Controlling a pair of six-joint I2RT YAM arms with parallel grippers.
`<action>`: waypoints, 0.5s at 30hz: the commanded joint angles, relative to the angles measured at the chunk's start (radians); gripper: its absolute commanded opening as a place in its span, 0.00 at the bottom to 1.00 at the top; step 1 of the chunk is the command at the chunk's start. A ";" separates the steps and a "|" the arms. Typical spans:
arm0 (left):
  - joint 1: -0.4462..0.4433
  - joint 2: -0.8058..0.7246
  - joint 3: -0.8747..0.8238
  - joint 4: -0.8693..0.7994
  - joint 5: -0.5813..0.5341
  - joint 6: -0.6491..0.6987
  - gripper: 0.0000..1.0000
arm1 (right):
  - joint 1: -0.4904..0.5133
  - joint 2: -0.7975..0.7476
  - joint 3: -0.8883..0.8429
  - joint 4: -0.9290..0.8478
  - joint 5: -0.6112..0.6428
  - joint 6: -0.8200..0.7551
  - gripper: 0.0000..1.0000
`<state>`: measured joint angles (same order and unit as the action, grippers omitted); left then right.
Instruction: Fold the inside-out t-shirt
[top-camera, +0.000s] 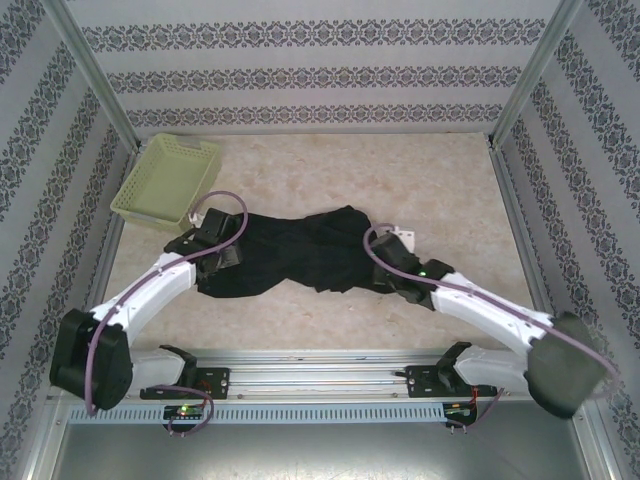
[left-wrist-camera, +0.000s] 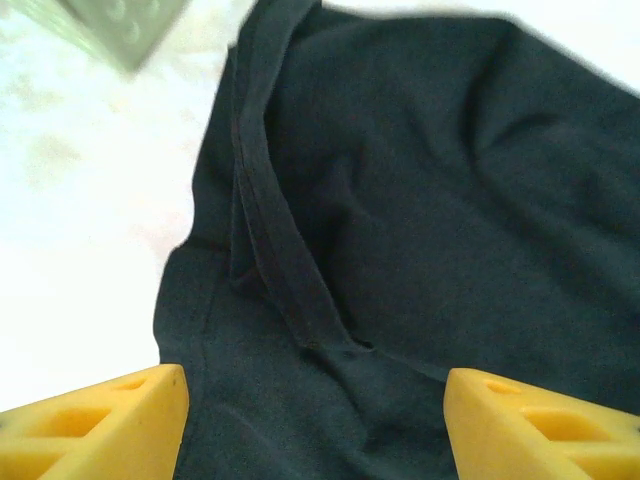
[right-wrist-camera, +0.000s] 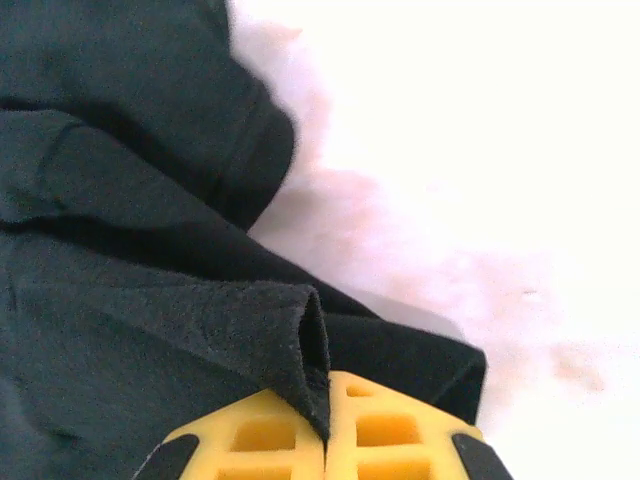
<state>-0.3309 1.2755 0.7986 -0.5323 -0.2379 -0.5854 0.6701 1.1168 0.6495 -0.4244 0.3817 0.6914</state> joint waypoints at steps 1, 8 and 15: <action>0.007 0.064 0.004 0.026 0.090 -0.013 0.66 | -0.008 -0.115 -0.056 -0.074 0.050 0.016 0.00; 0.008 0.176 0.037 0.076 0.111 -0.011 0.50 | -0.014 -0.196 -0.098 -0.074 0.026 0.031 0.00; 0.007 0.221 0.043 0.103 0.138 -0.013 0.30 | -0.019 -0.172 -0.066 -0.096 0.047 0.029 0.00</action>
<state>-0.3313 1.4792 0.8169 -0.4576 -0.1112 -0.5949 0.6628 0.9451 0.5644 -0.4866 0.3927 0.7090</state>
